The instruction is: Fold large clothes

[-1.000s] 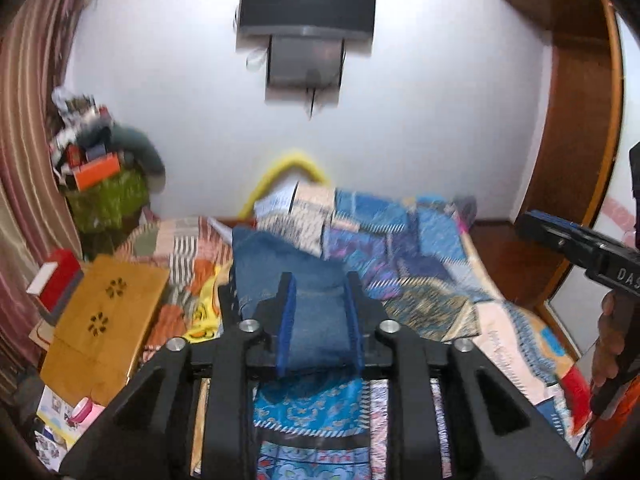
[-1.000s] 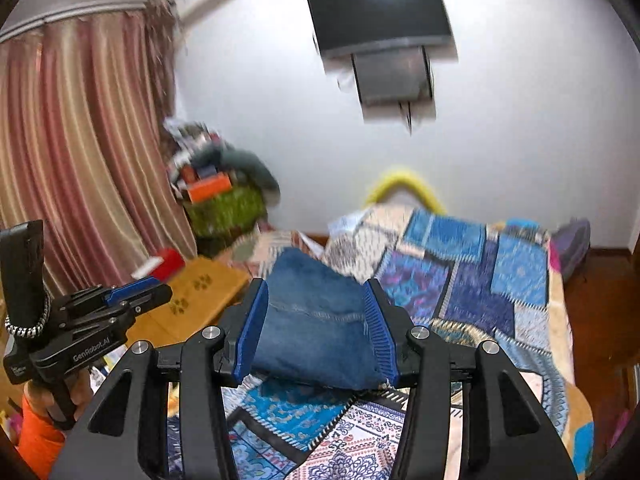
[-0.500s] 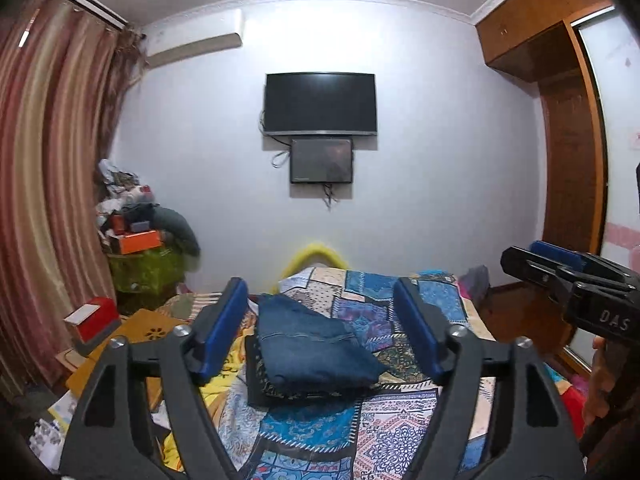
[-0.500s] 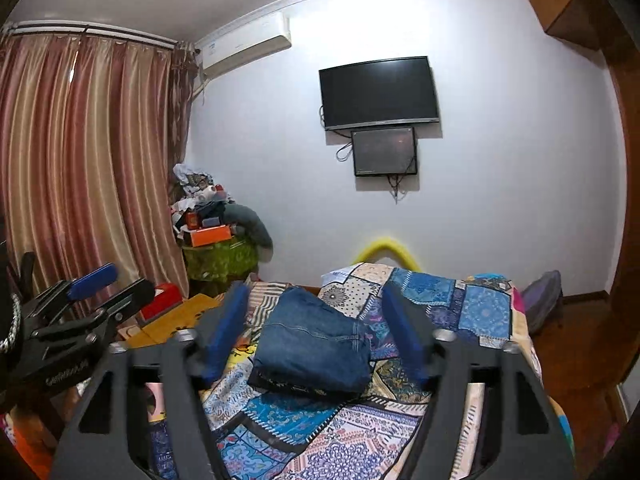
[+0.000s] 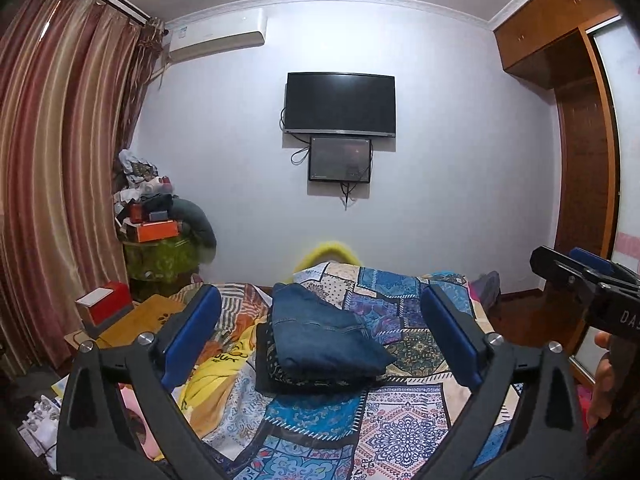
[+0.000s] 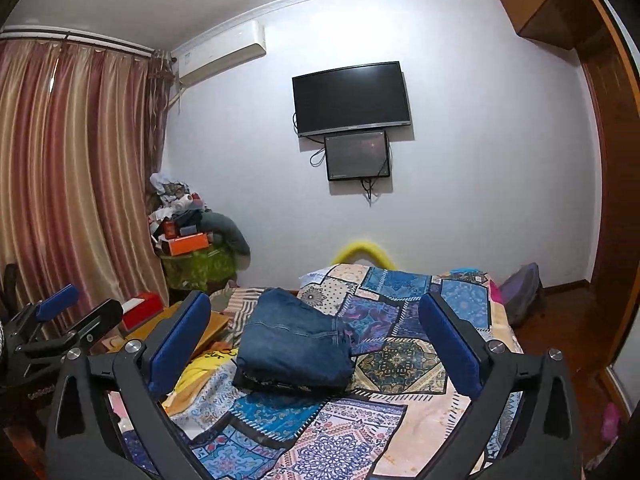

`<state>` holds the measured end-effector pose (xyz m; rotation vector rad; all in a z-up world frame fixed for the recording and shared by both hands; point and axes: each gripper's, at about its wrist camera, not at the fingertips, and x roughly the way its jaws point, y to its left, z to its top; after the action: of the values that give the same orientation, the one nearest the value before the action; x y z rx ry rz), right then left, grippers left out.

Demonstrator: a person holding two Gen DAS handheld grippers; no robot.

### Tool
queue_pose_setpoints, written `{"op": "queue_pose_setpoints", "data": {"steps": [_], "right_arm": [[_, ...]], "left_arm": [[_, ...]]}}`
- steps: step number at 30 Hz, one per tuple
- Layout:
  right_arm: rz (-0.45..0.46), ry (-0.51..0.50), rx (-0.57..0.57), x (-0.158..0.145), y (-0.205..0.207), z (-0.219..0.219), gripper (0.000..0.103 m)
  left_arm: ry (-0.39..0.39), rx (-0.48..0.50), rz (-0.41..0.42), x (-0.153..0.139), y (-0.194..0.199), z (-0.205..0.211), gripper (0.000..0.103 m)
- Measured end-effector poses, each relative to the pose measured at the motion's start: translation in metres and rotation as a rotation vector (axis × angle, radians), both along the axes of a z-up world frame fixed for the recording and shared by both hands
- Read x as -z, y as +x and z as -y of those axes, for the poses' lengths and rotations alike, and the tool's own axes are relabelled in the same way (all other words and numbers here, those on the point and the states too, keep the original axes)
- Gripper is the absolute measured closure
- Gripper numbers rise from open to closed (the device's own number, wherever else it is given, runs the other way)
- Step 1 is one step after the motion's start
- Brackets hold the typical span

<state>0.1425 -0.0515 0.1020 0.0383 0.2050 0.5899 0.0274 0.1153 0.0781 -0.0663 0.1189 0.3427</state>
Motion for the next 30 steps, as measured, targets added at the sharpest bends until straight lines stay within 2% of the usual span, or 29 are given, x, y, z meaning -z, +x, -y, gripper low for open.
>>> {"op": "queue_pose_setpoints", "data": {"steps": [8, 30], "right_arm": [[0.015, -0.017, -0.003, 0.008, -0.012, 0.004, 0.0], [0.005, -0.031, -0.002, 0.005, -0.014, 0.008, 0.0]], "left_arm": [[0.001, -0.002, -0.011, 0.003, 0.004, 0.0, 0.003], [0.001, 0.035, -0.027, 0.005, 0.009, 0.003, 0.002]]}}
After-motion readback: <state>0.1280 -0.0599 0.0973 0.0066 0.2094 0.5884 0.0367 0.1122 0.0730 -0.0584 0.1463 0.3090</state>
